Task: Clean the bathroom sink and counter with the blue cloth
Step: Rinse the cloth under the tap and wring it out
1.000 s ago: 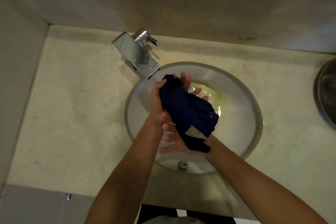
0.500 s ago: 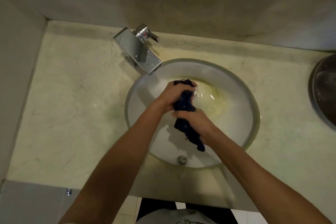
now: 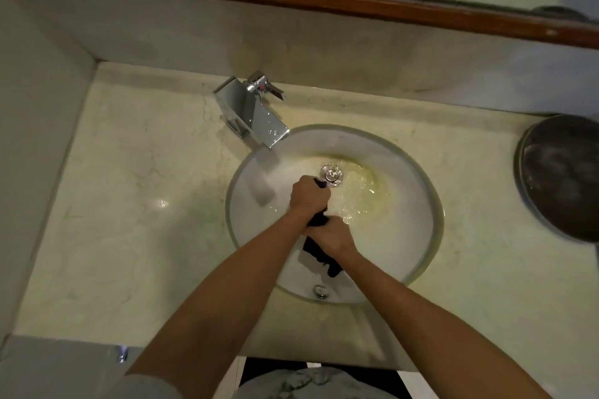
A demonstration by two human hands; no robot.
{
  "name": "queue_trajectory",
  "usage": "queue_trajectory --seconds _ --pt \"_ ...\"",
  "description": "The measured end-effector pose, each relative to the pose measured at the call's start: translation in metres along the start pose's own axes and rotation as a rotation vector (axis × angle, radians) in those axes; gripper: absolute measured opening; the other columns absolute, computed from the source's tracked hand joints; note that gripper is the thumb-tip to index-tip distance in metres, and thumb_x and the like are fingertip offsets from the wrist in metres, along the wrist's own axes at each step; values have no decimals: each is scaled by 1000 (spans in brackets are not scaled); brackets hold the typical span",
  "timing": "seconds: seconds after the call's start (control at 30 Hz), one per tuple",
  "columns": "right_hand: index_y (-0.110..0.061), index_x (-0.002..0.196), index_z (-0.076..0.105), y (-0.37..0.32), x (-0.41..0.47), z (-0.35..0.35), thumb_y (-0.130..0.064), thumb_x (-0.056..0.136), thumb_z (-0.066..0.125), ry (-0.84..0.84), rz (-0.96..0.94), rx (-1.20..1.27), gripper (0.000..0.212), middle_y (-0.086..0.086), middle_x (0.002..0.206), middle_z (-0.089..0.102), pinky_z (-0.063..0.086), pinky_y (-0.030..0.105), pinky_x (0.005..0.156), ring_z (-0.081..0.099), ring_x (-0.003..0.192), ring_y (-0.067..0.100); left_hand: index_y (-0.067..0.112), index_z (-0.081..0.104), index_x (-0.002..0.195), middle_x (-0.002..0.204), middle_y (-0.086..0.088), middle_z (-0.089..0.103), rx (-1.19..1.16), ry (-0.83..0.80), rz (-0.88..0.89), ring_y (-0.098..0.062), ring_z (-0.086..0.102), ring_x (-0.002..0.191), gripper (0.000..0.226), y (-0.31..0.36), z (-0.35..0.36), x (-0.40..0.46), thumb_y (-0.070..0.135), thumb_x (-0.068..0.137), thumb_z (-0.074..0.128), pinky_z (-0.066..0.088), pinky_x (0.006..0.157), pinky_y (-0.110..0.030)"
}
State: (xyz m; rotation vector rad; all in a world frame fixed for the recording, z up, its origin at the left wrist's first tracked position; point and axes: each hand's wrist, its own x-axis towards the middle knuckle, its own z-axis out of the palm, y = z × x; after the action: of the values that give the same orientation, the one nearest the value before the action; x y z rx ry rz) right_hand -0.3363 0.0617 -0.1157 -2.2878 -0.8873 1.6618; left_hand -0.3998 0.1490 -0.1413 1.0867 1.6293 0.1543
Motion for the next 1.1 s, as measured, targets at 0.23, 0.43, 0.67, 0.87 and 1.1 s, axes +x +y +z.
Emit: queue_trajectory --seconds 0.23,0.43,0.67,0.87,1.1 --pt "-8 124 66 6 -34 -66 -43 72 87 -770 207 852 67 6 81 58 45 24 51 50 55 14 4 51 135 104 -17 63 -970 -837 -67 -28 64 95 56 13 -72 -41 13 84 73 57 85 -39" --pt "-15 140 41 0 -74 -57 -34 86 78 -1277 22 1218 68 6 101 61 52 52 96 64 94 23 12 70 124 100 -3 73 -969 -750 101 -15 70 86 78 14 -72 -62 51 60 93 57 72 -28" --pt "-4 133 31 -15 -124 -37 -8 100 49 -1374 -198 1284 38 5 121 67 51 15 55 70 81 10 7 58 105 94 -12 70 -1499 -977 168 -25 73 87 48 41 -58 -97 7 67 86 60 85 -45" --pt "-4 118 51 -40 -112 -65 -40 86 79 -706 -74 743 56 7 80 59 28 20 34 41 40 9 10 69 115 72 2 56 -932 -868 94 -9 59 62 27 55 -74 -61 28 95 66 57 67 -28" --pt "-11 86 61 -43 -10 -14 -27 81 74 31 -42 -19 21 5 66 67 48 30 50 58 50 18 -5 68 82 76 -16 73 -75 -45 88 -33 73 72 27 35 -38 8 22 81 67 63 75 -46"
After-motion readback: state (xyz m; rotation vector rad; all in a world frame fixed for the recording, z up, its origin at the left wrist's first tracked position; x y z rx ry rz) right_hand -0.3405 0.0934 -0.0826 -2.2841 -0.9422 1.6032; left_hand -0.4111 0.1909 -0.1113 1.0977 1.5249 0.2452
